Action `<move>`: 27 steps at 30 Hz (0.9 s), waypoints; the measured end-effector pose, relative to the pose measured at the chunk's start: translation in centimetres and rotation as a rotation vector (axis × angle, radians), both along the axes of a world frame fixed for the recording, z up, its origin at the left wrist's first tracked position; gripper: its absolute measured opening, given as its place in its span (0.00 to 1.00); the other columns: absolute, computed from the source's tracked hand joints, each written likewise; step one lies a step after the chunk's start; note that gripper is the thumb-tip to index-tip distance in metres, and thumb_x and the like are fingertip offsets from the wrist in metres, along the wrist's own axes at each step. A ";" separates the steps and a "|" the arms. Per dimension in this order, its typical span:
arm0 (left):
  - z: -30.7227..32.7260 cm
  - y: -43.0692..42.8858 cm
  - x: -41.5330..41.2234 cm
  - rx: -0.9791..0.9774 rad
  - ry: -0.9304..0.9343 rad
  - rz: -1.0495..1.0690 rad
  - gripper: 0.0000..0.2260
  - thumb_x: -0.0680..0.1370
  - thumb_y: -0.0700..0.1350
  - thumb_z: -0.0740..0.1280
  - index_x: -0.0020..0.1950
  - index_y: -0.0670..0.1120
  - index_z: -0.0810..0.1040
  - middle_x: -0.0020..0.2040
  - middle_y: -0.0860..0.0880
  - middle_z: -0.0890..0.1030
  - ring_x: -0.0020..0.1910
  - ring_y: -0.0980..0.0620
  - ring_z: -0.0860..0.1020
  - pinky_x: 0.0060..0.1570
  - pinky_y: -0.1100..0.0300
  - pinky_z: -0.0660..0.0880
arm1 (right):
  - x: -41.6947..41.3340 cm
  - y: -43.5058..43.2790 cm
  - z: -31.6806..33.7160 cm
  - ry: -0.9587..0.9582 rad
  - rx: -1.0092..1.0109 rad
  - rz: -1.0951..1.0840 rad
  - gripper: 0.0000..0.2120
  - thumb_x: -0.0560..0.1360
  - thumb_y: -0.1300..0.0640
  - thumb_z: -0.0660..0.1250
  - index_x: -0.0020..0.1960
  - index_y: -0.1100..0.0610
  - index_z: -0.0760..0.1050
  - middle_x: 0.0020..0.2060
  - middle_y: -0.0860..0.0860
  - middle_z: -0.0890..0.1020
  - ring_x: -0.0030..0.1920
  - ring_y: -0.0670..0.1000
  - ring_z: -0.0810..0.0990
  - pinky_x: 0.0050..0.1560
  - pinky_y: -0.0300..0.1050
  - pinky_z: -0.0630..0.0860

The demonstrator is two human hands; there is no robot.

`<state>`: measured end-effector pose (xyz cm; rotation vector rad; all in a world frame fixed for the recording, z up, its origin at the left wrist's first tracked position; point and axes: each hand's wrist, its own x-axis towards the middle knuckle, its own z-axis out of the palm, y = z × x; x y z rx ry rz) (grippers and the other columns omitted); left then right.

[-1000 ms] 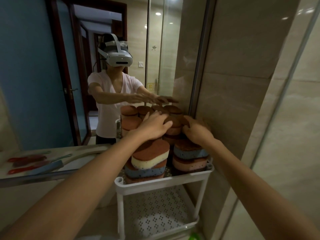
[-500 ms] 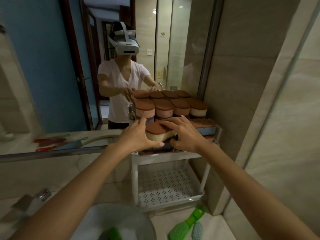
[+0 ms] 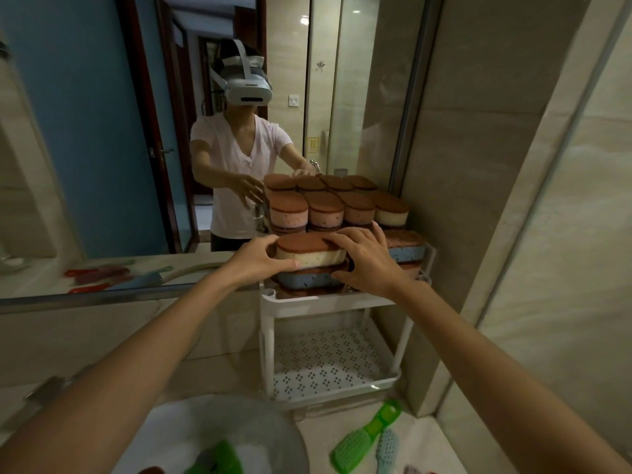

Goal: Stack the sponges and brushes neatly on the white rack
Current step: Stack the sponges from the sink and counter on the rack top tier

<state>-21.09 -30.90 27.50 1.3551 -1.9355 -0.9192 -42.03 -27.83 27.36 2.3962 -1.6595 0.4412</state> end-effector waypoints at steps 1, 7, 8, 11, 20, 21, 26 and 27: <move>-0.1 0.0 0.0 0.013 0.001 -0.008 0.26 0.71 0.48 0.72 0.67 0.47 0.71 0.64 0.46 0.77 0.58 0.50 0.76 0.56 0.57 0.75 | 0.0 0.0 -0.1 -0.006 0.002 0.006 0.32 0.73 0.50 0.67 0.73 0.50 0.58 0.70 0.51 0.65 0.73 0.54 0.58 0.74 0.59 0.38; -0.6 0.9 -0.3 -0.004 -0.095 0.076 0.36 0.68 0.53 0.74 0.71 0.47 0.63 0.68 0.47 0.72 0.64 0.48 0.73 0.60 0.55 0.73 | -0.8 1.5 0.0 -0.491 -0.156 -0.030 0.28 0.68 0.53 0.58 0.68 0.55 0.66 0.67 0.54 0.69 0.69 0.53 0.64 0.71 0.50 0.58; -0.8 1.1 -0.5 -0.020 -0.106 0.101 0.37 0.67 0.54 0.75 0.71 0.47 0.62 0.68 0.47 0.72 0.64 0.48 0.73 0.60 0.54 0.73 | -1.2 1.9 -0.3 -0.590 -0.236 -0.099 0.26 0.69 0.54 0.58 0.67 0.57 0.68 0.66 0.55 0.69 0.67 0.53 0.66 0.69 0.49 0.63; -1.4 1.2 -1.1 -0.057 -0.104 0.159 0.37 0.67 0.53 0.75 0.70 0.45 0.62 0.68 0.46 0.71 0.65 0.46 0.72 0.57 0.55 0.71 | -2.5 2.3 -1.6 -0.662 -0.374 -0.332 0.20 0.76 0.58 0.60 0.66 0.61 0.66 0.65 0.58 0.68 0.64 0.56 0.69 0.64 0.49 0.69; -2.9 -1.0 -1.9 -0.021 -0.085 0.082 0.52 0.53 0.62 0.76 0.72 0.49 0.60 0.68 0.48 0.71 0.67 0.47 0.71 0.66 0.46 0.70 | -4.5 2.5 -4.2 -0.645 -0.108 -0.533 0.31 0.77 0.46 0.58 0.75 0.52 0.50 0.72 0.62 0.57 0.68 0.64 0.66 0.64 0.57 0.68; -3.2 -1.6 -1.8 -0.024 -0.077 0.071 0.54 0.50 0.64 0.74 0.72 0.49 0.60 0.68 0.48 0.72 0.67 0.47 0.71 0.66 0.45 0.70 | -4.6 2.4 -4.2 -0.656 -0.074 -0.527 0.31 0.77 0.45 0.57 0.75 0.50 0.48 0.73 0.62 0.57 0.68 0.64 0.66 0.65 0.58 0.68; -4.9 -4.3 -1.2 -0.019 -0.050 0.014 0.57 0.46 0.68 0.76 0.72 0.52 0.61 0.68 0.50 0.72 0.67 0.49 0.72 0.66 0.45 0.70 | -4.7 2.1 -4.3 -0.667 -0.009 -0.492 0.34 0.77 0.43 0.57 0.75 0.45 0.43 0.72 0.62 0.60 0.69 0.63 0.66 0.67 0.60 0.65; -4.8 -4.1 -1.3 -0.015 -0.051 0.012 0.56 0.47 0.66 0.76 0.71 0.52 0.61 0.68 0.50 0.72 0.67 0.49 0.72 0.66 0.45 0.70 | -4.7 2.1 -4.3 -0.678 -0.008 -0.483 0.34 0.77 0.43 0.58 0.75 0.45 0.43 0.71 0.62 0.61 0.68 0.63 0.67 0.67 0.60 0.66</move>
